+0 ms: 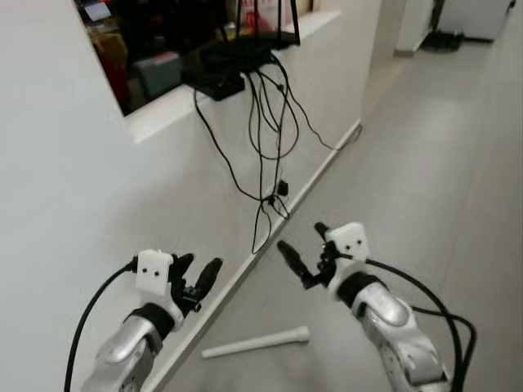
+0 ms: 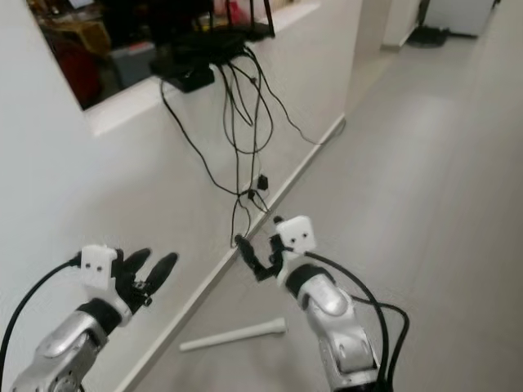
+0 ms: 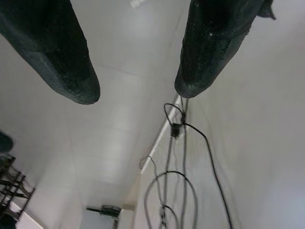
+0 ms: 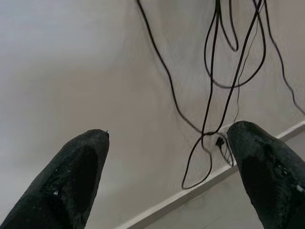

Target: Building children table

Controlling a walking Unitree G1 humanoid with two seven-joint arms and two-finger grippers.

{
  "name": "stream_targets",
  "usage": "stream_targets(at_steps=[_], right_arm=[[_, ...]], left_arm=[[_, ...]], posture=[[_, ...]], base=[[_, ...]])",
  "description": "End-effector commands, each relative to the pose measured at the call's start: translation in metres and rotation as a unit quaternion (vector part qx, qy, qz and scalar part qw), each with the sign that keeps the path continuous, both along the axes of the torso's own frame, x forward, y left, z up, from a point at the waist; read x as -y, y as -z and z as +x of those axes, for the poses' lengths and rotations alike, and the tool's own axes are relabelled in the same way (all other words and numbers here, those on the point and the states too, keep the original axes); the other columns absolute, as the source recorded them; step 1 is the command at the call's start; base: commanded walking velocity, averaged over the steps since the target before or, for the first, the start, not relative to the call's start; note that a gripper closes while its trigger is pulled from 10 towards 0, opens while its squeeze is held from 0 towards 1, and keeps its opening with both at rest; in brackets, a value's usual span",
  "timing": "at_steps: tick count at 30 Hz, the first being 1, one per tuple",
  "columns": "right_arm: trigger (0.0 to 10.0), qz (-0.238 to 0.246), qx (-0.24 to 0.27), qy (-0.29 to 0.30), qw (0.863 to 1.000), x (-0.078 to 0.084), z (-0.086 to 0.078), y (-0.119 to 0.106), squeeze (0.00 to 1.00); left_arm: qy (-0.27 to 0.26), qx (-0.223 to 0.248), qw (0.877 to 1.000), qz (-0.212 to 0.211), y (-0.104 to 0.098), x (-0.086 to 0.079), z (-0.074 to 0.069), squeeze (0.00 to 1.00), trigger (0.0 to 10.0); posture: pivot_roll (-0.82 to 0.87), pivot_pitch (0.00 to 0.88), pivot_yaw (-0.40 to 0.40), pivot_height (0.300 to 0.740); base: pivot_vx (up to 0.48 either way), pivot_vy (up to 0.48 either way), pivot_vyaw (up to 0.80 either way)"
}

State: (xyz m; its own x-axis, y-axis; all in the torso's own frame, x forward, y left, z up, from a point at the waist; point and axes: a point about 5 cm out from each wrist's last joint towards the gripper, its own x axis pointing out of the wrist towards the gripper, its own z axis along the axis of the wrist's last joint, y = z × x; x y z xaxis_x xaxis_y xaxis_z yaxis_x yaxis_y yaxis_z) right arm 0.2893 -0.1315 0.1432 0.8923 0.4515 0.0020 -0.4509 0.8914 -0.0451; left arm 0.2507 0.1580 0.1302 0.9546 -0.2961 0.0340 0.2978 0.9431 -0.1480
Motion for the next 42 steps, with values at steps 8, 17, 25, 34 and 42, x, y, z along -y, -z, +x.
stream_targets(at_steps=[8,17,25,34,42], right_arm=[[10.0,0.002,-0.020,-0.005,1.000,-0.006,-0.001,0.006,0.00],[10.0,0.005,-0.036,-0.002,0.999,-0.006,0.001,0.010,0.00],[10.0,0.004,-0.040,-0.002,0.999,-0.006,0.001,0.011,0.00],[10.0,0.002,-0.046,-0.004,0.999,-0.005,0.002,0.012,0.00],[10.0,-0.003,-0.055,0.005,0.998,-0.004,0.003,0.014,0.00]], left_arm=[[-0.009,-0.020,1.000,0.005,0.006,-0.007,-0.003,0.00,10.0],[-0.004,-0.025,0.999,0.020,0.006,-0.006,-0.002,0.00,10.0],[-0.002,-0.027,0.999,0.022,0.006,-0.005,-0.002,0.00,10.0],[0.002,-0.031,0.999,0.027,0.006,-0.005,-0.002,0.00,10.0],[-0.001,-0.031,0.998,0.052,0.007,-0.008,-0.003,0.00,10.0]], posture=[[-0.06,0.127,0.051,0.740],[-0.05,0.126,0.049,0.740],[-0.05,0.126,0.049,0.740],[-0.06,0.126,0.047,0.740],[-0.05,0.124,0.049,0.740]], base=[[0.000,0.000,-0.10],[0.000,0.000,-0.80],[0.000,0.000,-0.30],[0.000,0.000,-0.36],[0.000,0.000,-0.60]])
